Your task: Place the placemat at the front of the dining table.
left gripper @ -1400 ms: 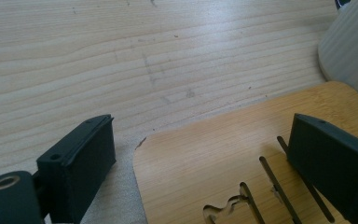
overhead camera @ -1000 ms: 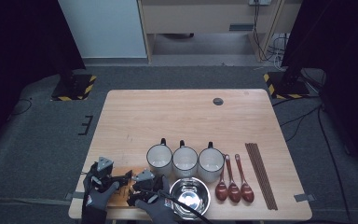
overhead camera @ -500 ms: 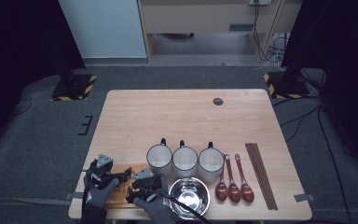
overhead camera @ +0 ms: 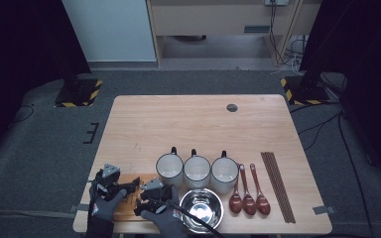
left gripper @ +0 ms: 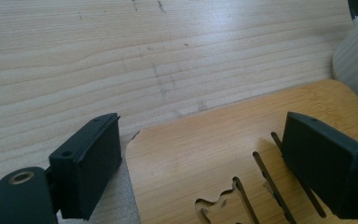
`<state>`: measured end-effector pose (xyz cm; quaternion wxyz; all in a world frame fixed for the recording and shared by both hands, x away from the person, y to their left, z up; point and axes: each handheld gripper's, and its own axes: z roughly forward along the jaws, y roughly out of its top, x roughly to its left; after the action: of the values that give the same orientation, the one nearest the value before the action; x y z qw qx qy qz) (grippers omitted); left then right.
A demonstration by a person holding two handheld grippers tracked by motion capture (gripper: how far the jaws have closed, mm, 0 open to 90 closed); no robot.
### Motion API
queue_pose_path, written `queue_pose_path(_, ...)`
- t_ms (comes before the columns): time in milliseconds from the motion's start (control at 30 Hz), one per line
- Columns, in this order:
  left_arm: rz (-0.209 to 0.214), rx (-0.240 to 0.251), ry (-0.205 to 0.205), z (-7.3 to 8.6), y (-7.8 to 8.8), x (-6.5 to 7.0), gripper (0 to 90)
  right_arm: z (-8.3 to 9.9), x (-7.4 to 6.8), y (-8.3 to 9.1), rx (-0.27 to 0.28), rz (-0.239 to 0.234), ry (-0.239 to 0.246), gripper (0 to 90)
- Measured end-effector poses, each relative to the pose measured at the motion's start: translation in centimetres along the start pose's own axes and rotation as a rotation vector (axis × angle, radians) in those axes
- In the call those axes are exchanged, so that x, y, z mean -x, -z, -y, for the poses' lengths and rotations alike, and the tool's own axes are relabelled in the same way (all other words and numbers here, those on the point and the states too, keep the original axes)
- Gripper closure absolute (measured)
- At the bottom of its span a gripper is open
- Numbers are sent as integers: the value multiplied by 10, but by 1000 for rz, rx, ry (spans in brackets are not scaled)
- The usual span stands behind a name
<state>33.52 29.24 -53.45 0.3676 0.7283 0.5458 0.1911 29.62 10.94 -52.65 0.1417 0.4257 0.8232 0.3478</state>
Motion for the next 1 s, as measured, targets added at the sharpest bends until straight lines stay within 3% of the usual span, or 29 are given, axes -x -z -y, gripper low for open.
queue_pose_path(400,-4,0,1,1,1,1,110,1,5,0,-12,-51,-50,149)
queue_pose_path(1000,-2,12,14,0,0,3,169,2,5,3,0,-40,-58,230)
